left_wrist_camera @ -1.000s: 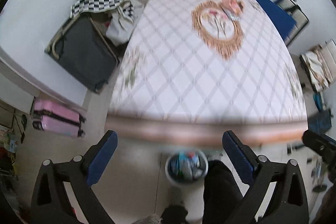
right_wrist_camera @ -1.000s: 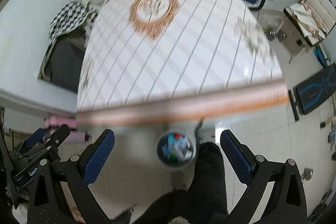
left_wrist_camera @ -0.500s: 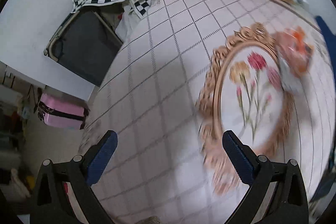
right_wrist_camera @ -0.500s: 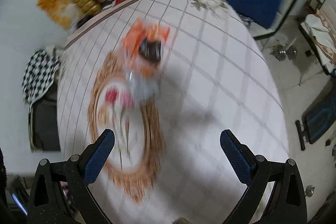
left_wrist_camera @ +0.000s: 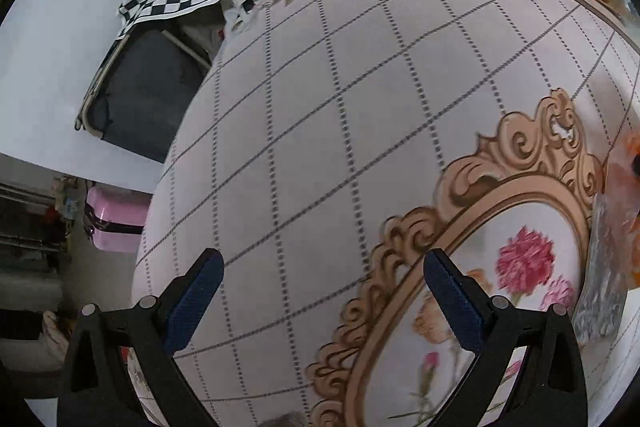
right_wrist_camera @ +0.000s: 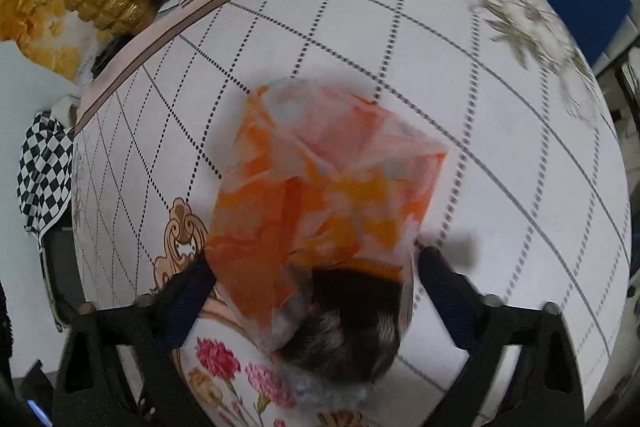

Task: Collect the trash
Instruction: 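Grasp the orange snack bag with the right gripper while the left grasps the silver foil pack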

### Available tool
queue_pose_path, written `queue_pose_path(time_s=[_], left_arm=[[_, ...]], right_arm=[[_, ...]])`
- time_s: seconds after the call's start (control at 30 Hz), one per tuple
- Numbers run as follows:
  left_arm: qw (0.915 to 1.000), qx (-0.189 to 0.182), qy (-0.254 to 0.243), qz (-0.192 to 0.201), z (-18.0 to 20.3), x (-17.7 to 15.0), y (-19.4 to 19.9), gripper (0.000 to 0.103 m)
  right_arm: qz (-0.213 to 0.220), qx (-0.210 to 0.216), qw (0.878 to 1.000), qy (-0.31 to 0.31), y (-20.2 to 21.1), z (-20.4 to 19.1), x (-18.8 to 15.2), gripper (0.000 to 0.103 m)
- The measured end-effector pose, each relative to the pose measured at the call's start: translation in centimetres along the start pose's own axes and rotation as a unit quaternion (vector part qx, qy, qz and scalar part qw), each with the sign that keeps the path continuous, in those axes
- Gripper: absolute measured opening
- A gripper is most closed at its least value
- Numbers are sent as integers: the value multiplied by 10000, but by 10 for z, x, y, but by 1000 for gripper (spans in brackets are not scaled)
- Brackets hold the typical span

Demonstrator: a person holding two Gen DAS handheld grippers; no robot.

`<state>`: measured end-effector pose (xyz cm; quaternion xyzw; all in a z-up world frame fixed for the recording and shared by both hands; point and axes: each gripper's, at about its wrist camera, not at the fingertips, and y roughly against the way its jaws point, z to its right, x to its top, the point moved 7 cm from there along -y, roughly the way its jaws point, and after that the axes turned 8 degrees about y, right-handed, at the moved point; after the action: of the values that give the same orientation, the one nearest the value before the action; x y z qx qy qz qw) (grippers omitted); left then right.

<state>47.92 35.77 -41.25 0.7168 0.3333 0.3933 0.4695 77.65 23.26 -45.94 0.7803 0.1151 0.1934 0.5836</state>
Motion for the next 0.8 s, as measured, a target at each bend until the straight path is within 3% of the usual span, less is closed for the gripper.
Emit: queue_pose_path(time_s=[0.03, 0.07, 0.1, 0.17, 0.27, 0.4, 0.53, 0.6, 0.7, 0.77, 0.8], left_arm=[[10000, -10, -41, 17, 4, 0, 2, 102], [9999, -76, -85, 31, 9, -1, 6, 102], [9998, -184, -124, 27, 17, -1, 8, 102], [9989, -415, -221, 12, 33, -5, 17, 102], [9941, -969, -466, -126, 70, -16, 31, 102], [9803, -1699, -798, -609, 131, -36, 38, 102], [9723, -1770, -1106, -1049, 173, -53, 27, 101], [9756, -1652, -1163, -857, 181, -53, 30, 100], [9769, -1612, -1251, -639, 184, -55, 38, 86], [9760, -1660, -1325, -481, 187, -59, 50, 61], [9755, -1647, -1362, -514, 189, -64, 53, 61]], right_arm=[[4, -72, 9999, 84, -2, -1, 2, 68], [41, -126, 9998, 180, -1, 0, 3, 53], [126, -85, 9995, 266, 2, 1, 3, 29], [255, -129, 9988, 392, 12, 11, 4, 18], [514, -177, 9979, 347, 38, 47, 5, 15], [528, -328, 9980, 125, 56, 98, -4, 15], [359, -458, 9983, -82, 57, 145, -22, 15], [290, -493, 9983, -143, 54, 157, -30, 15], [254, -522, 9982, -174, 51, 164, -39, 15], [264, -526, 9981, -176, 54, 167, -43, 15], [277, -527, 9981, -169, 56, 167, -44, 15]])
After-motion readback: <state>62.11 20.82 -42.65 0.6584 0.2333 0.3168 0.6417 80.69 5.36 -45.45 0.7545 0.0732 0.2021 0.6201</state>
